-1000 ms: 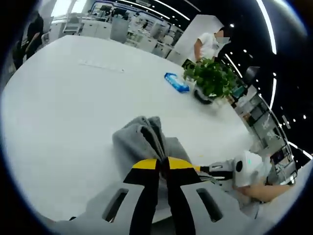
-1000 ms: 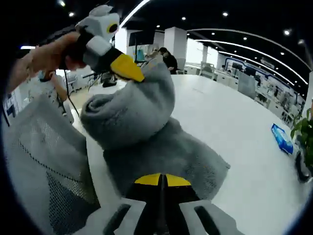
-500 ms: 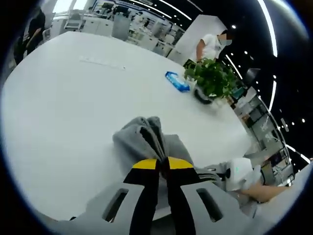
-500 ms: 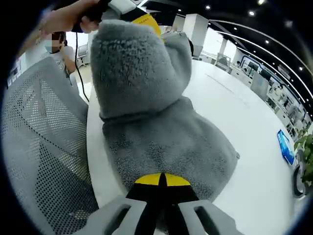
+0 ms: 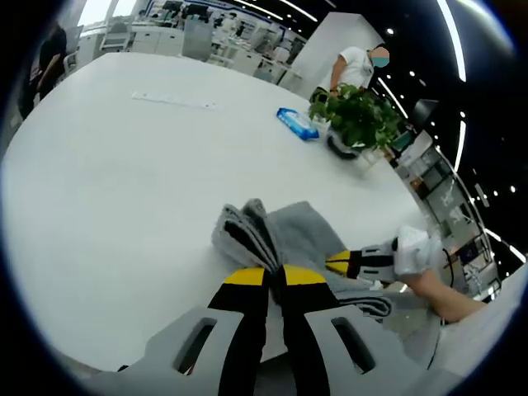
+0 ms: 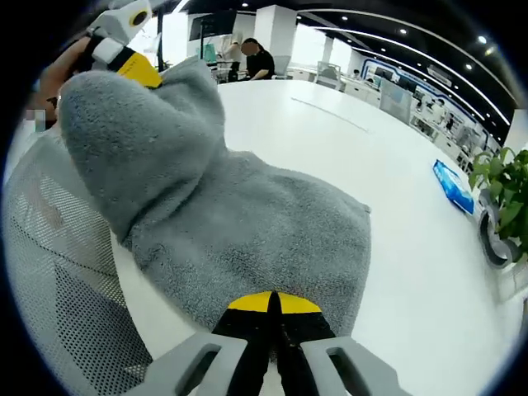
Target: Open the folded towel by lifting each exposed corner and separating the folded layers until the towel lies flat within the target outline without major curled edges
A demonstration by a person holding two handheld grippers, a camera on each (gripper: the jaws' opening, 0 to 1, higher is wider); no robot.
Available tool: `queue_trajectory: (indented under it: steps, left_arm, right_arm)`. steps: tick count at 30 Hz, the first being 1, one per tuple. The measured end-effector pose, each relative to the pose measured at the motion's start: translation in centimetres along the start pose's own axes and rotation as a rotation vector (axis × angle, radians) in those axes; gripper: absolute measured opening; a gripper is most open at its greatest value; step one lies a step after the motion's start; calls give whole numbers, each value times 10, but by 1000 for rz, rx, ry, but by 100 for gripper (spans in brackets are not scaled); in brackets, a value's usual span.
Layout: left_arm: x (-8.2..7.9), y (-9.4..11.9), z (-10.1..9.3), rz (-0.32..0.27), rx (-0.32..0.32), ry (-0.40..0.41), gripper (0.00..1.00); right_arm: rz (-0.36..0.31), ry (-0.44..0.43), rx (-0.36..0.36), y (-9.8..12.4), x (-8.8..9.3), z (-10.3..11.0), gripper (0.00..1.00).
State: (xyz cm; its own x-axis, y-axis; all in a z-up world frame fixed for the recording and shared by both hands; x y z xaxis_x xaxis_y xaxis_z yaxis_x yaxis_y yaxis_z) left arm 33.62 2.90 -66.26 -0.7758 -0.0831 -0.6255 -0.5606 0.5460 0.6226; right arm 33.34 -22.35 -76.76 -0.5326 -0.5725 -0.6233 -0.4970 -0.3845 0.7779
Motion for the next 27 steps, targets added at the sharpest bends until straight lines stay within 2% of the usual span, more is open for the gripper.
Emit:
queue_trajectory:
  steps: [4,9,13,19,23,27]
  left_arm:
    - [-1,-2,-4,16,-17,-56,4]
    - [6,-13,-14,44,-3,-109,4]
    - [6,-16,-13,47,-7,-98,4]
    - [12,-18,7,110,-85,-121,4]
    - [20,-19,21,139,-103,-70,4]
    - [34,-24,40,181,-135,-54,4]
  right_arm:
    - [26,-113,83,11,17,-26,0]
    - [46,-145,127,18,26,-40,0]
    - [37,-165,132,19,28,-41,0]
    - [35,-151,138,19,27,-40,0]
    - [29,-169,135,18,28,-40,0]
    - [27,-170,136,18,28,-40,0]
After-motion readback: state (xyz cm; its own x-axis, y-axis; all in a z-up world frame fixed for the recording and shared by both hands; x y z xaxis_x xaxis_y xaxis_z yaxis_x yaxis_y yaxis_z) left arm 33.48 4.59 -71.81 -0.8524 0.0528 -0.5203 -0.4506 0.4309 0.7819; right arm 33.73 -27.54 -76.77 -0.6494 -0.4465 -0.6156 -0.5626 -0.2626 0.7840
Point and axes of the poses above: the point that each gripper's makers call its tool centre point, and the gripper's own axes: y roughly backward along the fingers, z roughly to its left, x roughly out of its underside, the point moved 6 cm from there along y, roughly backward along the fingers, and after that the axes turned 1 degree about -z, right-handed, at the moved point
